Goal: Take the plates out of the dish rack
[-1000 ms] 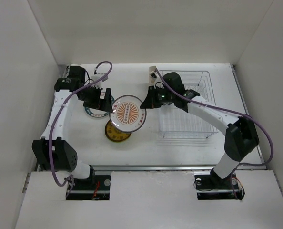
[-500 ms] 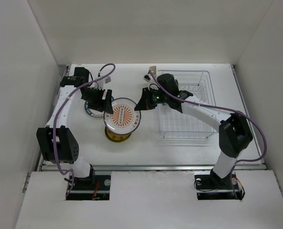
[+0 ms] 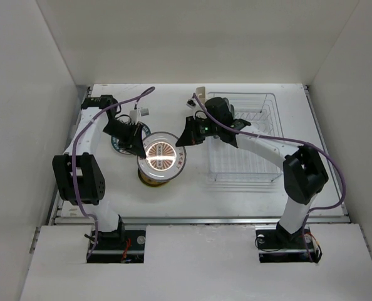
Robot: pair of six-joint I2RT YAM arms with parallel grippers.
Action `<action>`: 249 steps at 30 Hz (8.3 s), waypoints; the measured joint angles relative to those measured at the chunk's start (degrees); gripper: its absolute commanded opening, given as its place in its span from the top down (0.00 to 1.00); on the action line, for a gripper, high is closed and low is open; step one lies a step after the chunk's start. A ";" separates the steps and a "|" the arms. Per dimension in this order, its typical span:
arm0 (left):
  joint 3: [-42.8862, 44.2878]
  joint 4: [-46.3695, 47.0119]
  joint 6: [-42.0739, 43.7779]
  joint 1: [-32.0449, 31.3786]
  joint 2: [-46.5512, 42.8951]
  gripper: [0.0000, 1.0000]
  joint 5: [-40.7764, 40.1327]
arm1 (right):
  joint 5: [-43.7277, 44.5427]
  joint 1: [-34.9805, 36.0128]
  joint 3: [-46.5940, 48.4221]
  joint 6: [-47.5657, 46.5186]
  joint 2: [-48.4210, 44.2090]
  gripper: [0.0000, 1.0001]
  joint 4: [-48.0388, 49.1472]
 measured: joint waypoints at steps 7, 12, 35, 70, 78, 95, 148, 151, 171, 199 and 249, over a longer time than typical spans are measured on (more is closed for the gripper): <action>0.39 -1.62 -0.63 0.20 -0.26 1.00 1.07 | -1.33 -0.42 -0.02 -0.57 0.22 1.00 0.50; 0.39 -0.70 -2.73 0.20 -2.01 1.00 0.15 | -1.38 -0.42 0.04 -0.52 0.22 1.00 1.18; 0.37 4.96 -9.35 0.07 -2.97 1.00 -1.40 | 2.67 -0.59 3.72 -1.11 1.64 0.78 -1.53; -0.28 29.11 -31.28 19.45 11.72 1.00 -7.45 | 31.34 0.94 12.37 -0.63 -13.51 0.00 -14.56; -0.28 31.87 -33.48 20.24 14.10 0.86 -8.35 | 33.07 0.94 10.08 -1.20 -17.84 0.00 -17.20; -0.28 26.36 -31.30 20.79 16.31 0.32 -20.02 | 33.31 0.94 7.41 -1.66 -21.86 0.00 -18.86; -2.21 20.00 -24.24 20.79 -0.07 0.25 -29.86 | 54.16 -15.74 22.43 3.82 11.23 0.49 -36.17; -2.21 20.00 -23.89 20.79 -0.26 0.25 -29.88 | 54.18 -15.98 22.43 4.28 11.28 0.53 -35.89; -2.21 19.17 -23.47 20.79 -2.91 0.25 -29.33 | 66.16 -15.63 25.92 1.36 4.63 1.00 -42.10; -2.10 16.20 -22.73 20.79 -8.79 0.24 -30.64 | 27.98 7.43 17.40 -5.55 1.49 1.00 -24.28; -3.17 16.15 -20.39 20.79 -12.04 0.24 -32.09 | 60.15 -9.90 34.91 0.98 3.67 0.01 -38.34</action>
